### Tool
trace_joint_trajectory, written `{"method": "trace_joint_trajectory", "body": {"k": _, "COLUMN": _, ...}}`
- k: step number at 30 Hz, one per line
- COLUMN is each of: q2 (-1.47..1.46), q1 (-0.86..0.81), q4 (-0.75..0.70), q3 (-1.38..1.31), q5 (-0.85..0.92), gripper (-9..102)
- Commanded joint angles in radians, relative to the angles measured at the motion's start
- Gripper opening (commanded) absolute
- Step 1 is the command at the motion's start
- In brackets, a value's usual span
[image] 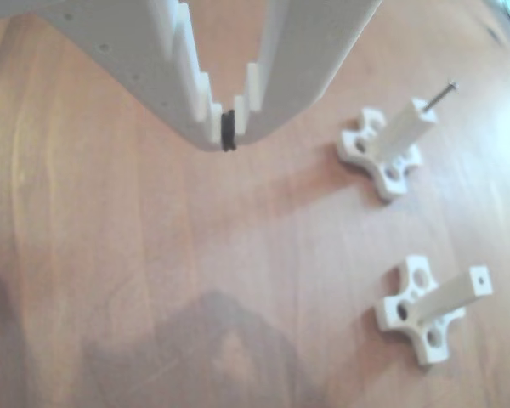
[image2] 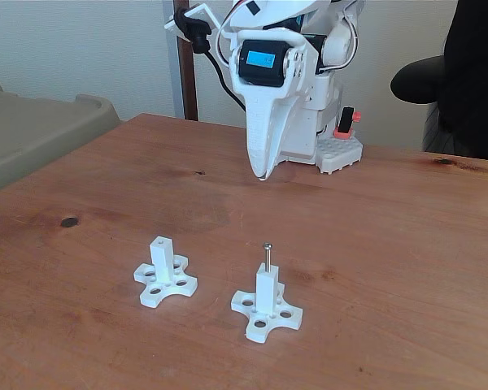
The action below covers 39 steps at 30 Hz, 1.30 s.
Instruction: Grab the screw and set it in the hole.
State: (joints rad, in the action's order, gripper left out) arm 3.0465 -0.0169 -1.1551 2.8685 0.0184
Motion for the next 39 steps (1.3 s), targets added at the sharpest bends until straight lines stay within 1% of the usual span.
{"method": "trace_joint_trajectory", "body": {"k": 1, "q2": 0.078, "q1": 0.002, "q4": -0.023, "q3": 0.012, "q5": -0.015, "gripper": -4}}
{"method": "trace_joint_trajectory", "body": {"k": 10, "q2": 0.202, "q1": -0.017, "q4": -0.075, "q3": 0.064, "q5": -0.015, "gripper": -4}}
{"method": "trace_joint_trajectory", "body": {"k": 18, "q2": 0.422, "q1": -0.025, "q4": -0.163, "q3": 0.132, "q5": -0.002, "gripper": -4}}
{"method": "trace_joint_trajectory", "body": {"k": 39, "q2": 0.422, "q1": -0.025, "q4": -0.166, "q3": 0.130, "q5": 0.002, "gripper": -4}}
